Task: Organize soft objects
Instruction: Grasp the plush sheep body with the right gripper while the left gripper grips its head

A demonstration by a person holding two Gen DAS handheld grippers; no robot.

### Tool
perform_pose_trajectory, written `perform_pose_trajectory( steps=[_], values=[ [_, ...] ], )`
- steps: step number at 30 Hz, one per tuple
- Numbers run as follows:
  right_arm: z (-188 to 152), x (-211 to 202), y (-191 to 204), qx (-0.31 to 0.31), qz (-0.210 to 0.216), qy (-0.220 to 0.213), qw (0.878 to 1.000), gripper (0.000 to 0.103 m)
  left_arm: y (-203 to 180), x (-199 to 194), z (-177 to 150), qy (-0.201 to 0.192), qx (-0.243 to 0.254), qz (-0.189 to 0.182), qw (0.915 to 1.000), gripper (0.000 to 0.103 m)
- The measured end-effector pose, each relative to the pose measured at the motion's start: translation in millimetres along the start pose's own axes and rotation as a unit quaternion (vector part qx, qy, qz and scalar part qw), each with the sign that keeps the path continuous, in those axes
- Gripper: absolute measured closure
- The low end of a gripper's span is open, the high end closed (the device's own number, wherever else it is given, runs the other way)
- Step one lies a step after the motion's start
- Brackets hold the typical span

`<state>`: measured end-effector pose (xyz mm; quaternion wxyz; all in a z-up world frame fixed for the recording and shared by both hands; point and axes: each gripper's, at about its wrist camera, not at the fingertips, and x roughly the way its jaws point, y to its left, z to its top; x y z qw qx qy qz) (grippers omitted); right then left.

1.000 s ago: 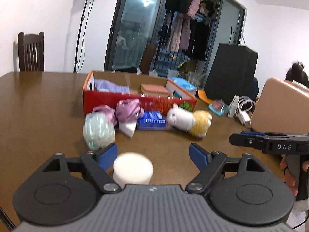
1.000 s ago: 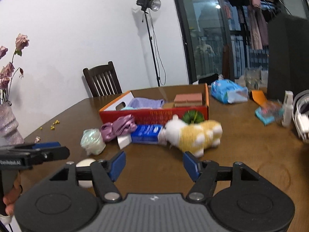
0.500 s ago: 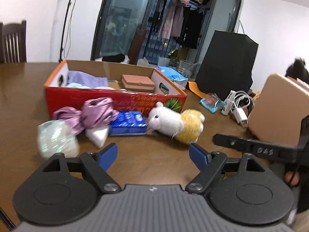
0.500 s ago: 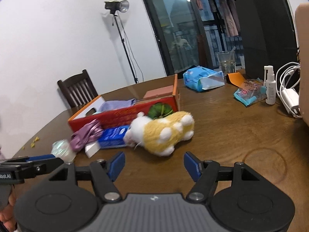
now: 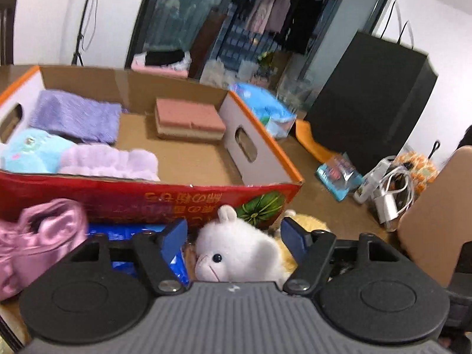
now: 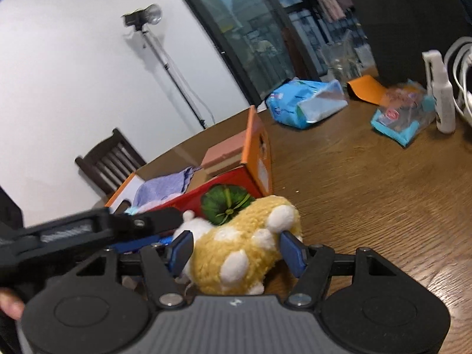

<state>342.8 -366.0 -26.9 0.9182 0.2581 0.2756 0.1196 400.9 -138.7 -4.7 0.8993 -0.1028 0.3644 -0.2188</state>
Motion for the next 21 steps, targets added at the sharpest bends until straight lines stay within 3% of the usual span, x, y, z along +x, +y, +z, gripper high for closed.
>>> perform_pose_trajectory(
  steps=[2, 8, 15, 21],
  values=[
    [1.1, 0.7, -8.2, 0.020, 0.005, -0.001, 1.000, 0.044, 1.7, 11.0, -2.0, 0.024, -0.007, -0.013, 0.9996, 0.044],
    [-1.5, -13.2, -16.4, 0.037, 0.017, 0.004, 0.999, 0.051, -7.5, -1.1, -11.6, 0.037, -0.031, -0.039, 0.9981, 0.047],
    [-29.5, -68.4, -16.8, 0.011, 0.052, 0.041, 0.998, 0.051, -31.2, -61.0, -60.4, 0.017, -0.020, -0.048, 0.9985, 0.047],
    [-57.3, -102.0, -4.6, -0.011, 0.074, 0.062, 0.995, 0.051, -31.9, -112.3, -111.0, 0.015, -0.044, -0.048, 0.9978, 0.047]
  ],
)
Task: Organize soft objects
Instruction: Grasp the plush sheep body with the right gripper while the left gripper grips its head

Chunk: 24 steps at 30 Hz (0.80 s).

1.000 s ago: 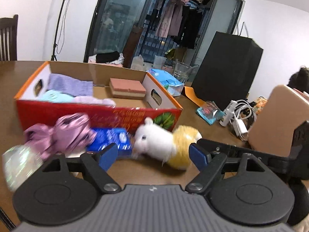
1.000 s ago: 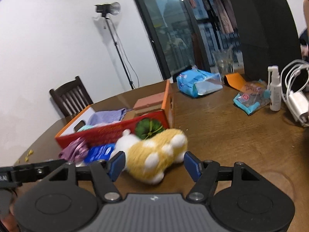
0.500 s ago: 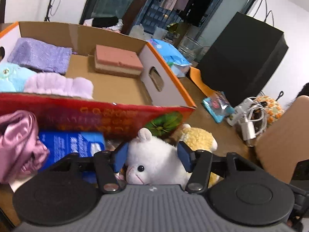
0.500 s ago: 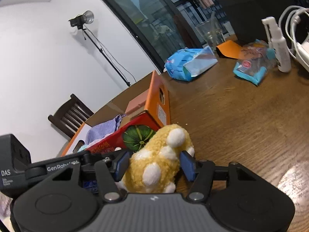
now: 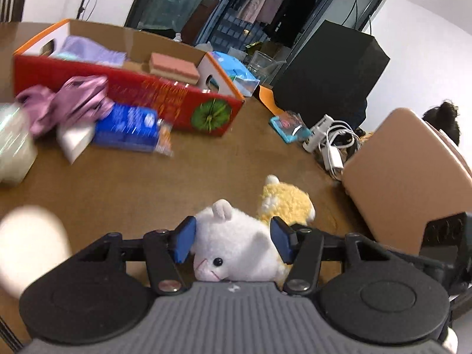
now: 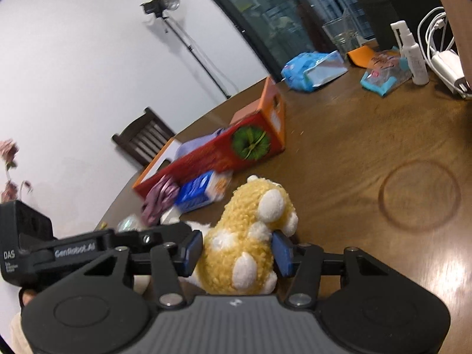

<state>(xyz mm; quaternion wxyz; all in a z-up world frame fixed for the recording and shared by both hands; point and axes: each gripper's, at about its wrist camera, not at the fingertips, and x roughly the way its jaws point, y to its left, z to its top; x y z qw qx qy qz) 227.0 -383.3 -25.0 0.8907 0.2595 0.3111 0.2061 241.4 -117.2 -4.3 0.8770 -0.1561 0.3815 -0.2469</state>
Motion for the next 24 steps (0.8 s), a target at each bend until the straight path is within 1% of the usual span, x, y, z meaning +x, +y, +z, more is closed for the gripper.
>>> perform_pose_trajectory(
  steps=[3, 6, 7, 11, 15, 17, 19, 24],
  values=[
    [-11.6, -3.6, 11.6, -0.015, 0.006, 0.007, 1.000, 0.051, 1.7, -21.8, -18.4, -0.005, 0.000, -0.001, 1.0000, 0.046],
    [-21.2, -4.1, 19.5, -0.021, 0.009, 0.007, 1.000, 0.051, 8.9, -36.9, -32.1, -0.017, 0.001, -0.006, 0.9998, 0.044],
    [-24.2, -4.8, 21.5, -0.021, 0.008, 0.005, 1.000, 0.050, 12.4, -38.3, -34.8, -0.019, -0.003, -0.005, 0.9998, 0.042],
    [-31.5, -13.5, 30.0, -0.031, -0.008, -0.010, 0.999, 0.050, 23.1, -41.4, -39.5, -0.022, -0.012, -0.004, 0.9997, 0.039],
    [-33.0, -20.1, 35.3, -0.035, -0.019, -0.019, 0.999, 0.049, 27.1, -39.1, -40.9, -0.026, -0.016, -0.019, 0.9994, 0.038],
    [-34.9, -18.2, 34.9, -0.032, -0.024, -0.020, 0.999, 0.049, 29.4, -35.1, -41.7, -0.024, -0.017, -0.024, 0.9993, 0.038],
    [-37.3, -13.7, 34.1, -0.028, -0.026, -0.017, 0.999, 0.049, 30.8, -30.3, -41.5, -0.015, -0.023, -0.037, 0.9990, 0.045],
    [-40.8, -9.2, 36.4, -0.030, -0.024, -0.015, 0.999, 0.050, 32.7, -29.6, -44.7, -0.015, -0.028, -0.040, 0.9987, 0.049]
  ],
)
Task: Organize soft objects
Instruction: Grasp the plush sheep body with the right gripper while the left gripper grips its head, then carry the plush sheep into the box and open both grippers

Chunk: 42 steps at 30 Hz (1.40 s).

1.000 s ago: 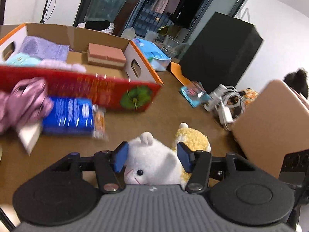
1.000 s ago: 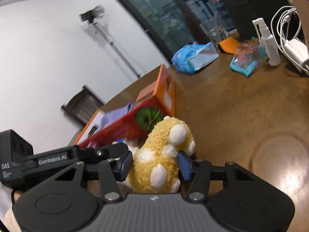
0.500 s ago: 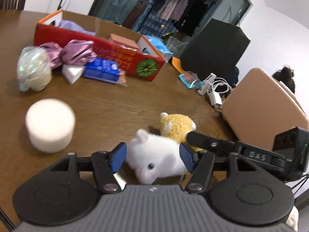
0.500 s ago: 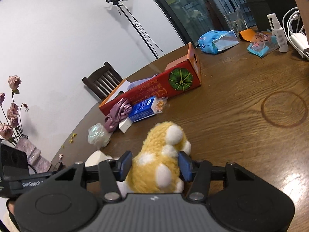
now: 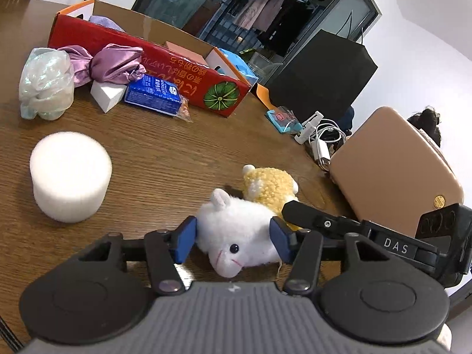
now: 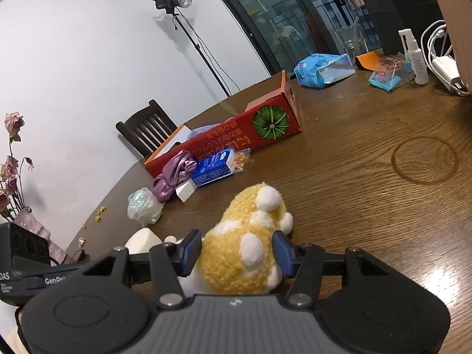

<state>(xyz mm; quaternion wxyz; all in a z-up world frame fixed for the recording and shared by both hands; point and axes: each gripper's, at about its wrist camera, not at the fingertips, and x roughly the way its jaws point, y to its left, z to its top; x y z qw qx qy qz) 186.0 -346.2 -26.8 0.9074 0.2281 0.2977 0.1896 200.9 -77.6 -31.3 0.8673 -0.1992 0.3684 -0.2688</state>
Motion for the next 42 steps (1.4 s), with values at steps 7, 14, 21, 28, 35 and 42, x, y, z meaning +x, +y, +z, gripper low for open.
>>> perform_pose_trajectory(
  steps=[7, 14, 21, 28, 35, 42],
  values=[
    [9.6, -6.0, 8.1, -0.013, 0.000, -0.009, 1.000, 0.054, -3.5, -6.2, 10.1, -0.013, -0.005, -0.010, 0.9998, 0.051],
    [82.8, 1.3, 33.3, -0.075, 0.010, -0.062, 0.995, 0.054, -16.5, -5.0, 90.6, -0.074, 0.021, -0.028, 0.9967, 0.051],
    [185.0, 74.4, 36.1, -0.103, -0.006, -0.068, 0.992, 0.054, 8.9, 52.0, 193.8, -0.071, 0.002, -0.029, 0.9971, 0.051],
    [220.7, 163.5, 15.1, -0.107, -0.045, -0.017, 0.993, 0.054, 51.9, 120.2, 232.4, -0.022, -0.022, 0.000, 0.9995, 0.052],
    [208.3, 201.3, -5.5, -0.090, -0.079, 0.022, 0.993, 0.052, 68.4, 151.9, 230.1, 0.018, -0.017, 0.022, 0.9995, 0.051],
    [203.3, 199.8, -3.5, -0.100, -0.101, 0.024, 0.990, 0.051, 58.9, 146.2, 228.9, 0.019, -0.001, 0.029, 0.9994, 0.050]
  ],
)
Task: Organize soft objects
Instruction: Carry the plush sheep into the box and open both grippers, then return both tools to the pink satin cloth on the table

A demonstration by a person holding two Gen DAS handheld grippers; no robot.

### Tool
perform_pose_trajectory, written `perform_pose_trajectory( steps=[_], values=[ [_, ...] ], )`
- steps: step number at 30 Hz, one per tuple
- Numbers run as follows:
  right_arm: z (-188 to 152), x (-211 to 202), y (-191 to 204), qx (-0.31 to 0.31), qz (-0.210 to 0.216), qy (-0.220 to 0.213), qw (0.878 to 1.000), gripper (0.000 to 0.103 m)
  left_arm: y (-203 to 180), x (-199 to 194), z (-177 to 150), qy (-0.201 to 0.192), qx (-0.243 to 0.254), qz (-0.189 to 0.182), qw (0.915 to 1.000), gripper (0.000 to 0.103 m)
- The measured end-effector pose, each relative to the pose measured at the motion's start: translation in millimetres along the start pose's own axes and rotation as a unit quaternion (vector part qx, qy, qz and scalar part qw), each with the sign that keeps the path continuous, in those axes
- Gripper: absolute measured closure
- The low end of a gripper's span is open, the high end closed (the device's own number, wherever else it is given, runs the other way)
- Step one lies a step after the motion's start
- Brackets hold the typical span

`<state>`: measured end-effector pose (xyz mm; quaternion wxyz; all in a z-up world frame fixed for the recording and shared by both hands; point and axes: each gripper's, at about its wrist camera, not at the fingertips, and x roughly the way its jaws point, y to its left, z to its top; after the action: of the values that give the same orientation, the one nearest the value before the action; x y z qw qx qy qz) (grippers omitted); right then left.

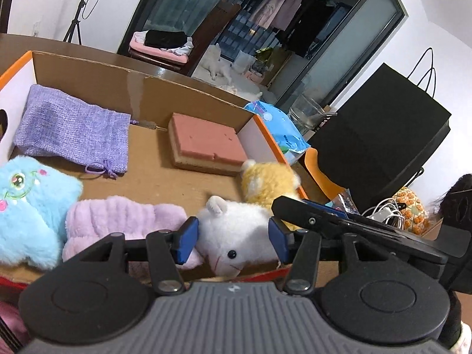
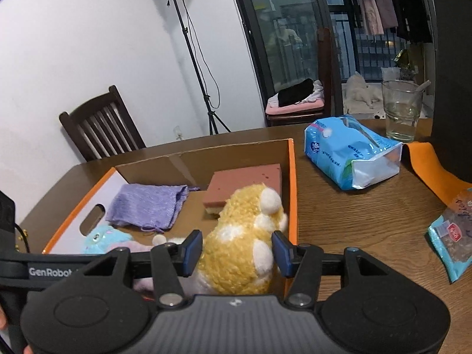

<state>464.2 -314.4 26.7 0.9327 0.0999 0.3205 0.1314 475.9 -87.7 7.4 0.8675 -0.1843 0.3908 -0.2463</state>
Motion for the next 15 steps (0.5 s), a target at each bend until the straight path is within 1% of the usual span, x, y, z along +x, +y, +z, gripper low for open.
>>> perform_pose_trajectory(
  steps=[3, 6, 8, 10, 12, 14, 15],
  values=[
    [3.6, -16.4, 3.5, -0.001, 0.005, -0.011, 1.000, 0.051, -11.2, -17.3, -0.9, -0.013, 0.015, -0.001, 0.9998, 0.050],
    [8.5, -46.8, 13.3, -0.016, 0.006, -0.034, 0.999, 0.051, -26.0, -48.0, -1.4, -0.041, 0.041, 0.002, 0.9983, 0.050],
    [11.2, -70.9, 21.3, -0.028, 0.008, -0.051, 0.998, 0.051, -36.5, -75.0, -4.9, -0.065, 0.064, 0.007, 0.9958, 0.050],
    [11.0, -97.4, 30.6, -0.044, 0.008, -0.069, 0.997, 0.049, -46.6, -100.7, -11.2, -0.091, 0.090, 0.020, 0.9916, 0.050],
    [9.8, -121.2, 39.1, -0.058, 0.006, -0.084, 0.995, 0.047, -54.5, -127.3, -20.2, -0.122, 0.111, 0.044, 0.9853, 0.050],
    [6.6, -142.7, 45.8, -0.068, 0.008, -0.097, 0.993, 0.043, -61.7, -152.9, -32.1, -0.149, 0.130, 0.064, 0.9781, 0.048],
    [2.5, -154.3, 49.4, -0.073, 0.007, -0.104, 0.992, 0.042, -64.2, -165.0, -39.3, -0.162, 0.141, 0.072, 0.9741, 0.044]
  ],
)
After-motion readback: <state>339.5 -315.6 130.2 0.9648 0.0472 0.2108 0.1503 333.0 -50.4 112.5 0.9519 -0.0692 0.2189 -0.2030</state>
